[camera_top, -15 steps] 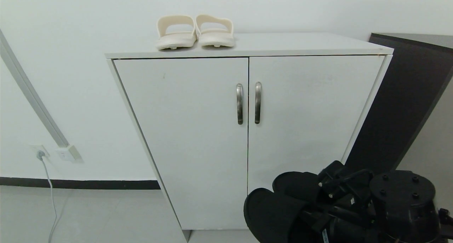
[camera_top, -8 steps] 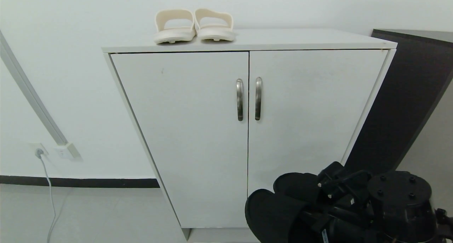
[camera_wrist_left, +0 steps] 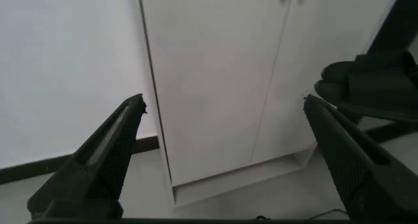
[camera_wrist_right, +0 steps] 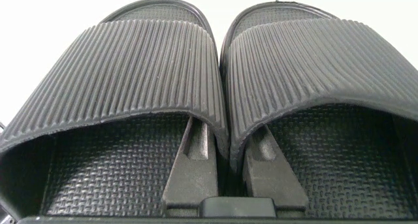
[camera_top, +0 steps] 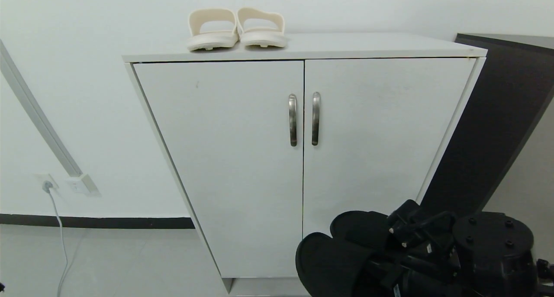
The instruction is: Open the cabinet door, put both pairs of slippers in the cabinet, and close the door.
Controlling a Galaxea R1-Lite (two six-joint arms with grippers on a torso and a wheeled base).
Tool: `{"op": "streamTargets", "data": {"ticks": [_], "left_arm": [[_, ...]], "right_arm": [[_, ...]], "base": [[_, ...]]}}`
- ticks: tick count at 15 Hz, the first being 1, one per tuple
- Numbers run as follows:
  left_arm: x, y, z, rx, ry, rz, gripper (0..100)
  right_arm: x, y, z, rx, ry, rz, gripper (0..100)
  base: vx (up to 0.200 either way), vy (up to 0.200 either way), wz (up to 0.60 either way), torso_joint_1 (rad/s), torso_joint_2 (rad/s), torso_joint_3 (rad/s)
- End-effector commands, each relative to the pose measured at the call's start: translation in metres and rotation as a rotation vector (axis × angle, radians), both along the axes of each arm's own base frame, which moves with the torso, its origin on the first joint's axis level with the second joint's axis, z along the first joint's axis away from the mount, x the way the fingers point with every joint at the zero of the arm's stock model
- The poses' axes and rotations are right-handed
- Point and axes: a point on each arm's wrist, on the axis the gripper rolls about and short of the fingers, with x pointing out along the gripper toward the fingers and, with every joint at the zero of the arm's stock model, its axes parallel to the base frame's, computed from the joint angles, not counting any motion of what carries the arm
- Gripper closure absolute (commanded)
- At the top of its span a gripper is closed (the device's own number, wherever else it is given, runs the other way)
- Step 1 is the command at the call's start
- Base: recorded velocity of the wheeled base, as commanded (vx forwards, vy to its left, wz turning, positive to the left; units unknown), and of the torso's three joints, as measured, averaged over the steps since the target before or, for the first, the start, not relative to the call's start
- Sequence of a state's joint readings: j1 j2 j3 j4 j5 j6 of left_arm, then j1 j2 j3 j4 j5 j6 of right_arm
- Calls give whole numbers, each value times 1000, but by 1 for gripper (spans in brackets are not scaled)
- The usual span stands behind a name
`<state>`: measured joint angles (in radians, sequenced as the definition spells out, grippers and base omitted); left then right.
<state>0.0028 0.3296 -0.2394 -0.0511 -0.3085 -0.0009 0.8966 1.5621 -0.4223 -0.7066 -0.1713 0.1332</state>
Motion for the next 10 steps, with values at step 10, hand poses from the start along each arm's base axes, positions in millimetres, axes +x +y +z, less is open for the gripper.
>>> {"op": "streamTargets", "data": {"ticks": [10], "left_arm": [[121, -61, 49, -12, 177, -446, 0]], "right_arm": [[-5, 3, -3, -6, 1, 24, 100]], "base": [[0, 0, 0, 0, 0, 0]]}}
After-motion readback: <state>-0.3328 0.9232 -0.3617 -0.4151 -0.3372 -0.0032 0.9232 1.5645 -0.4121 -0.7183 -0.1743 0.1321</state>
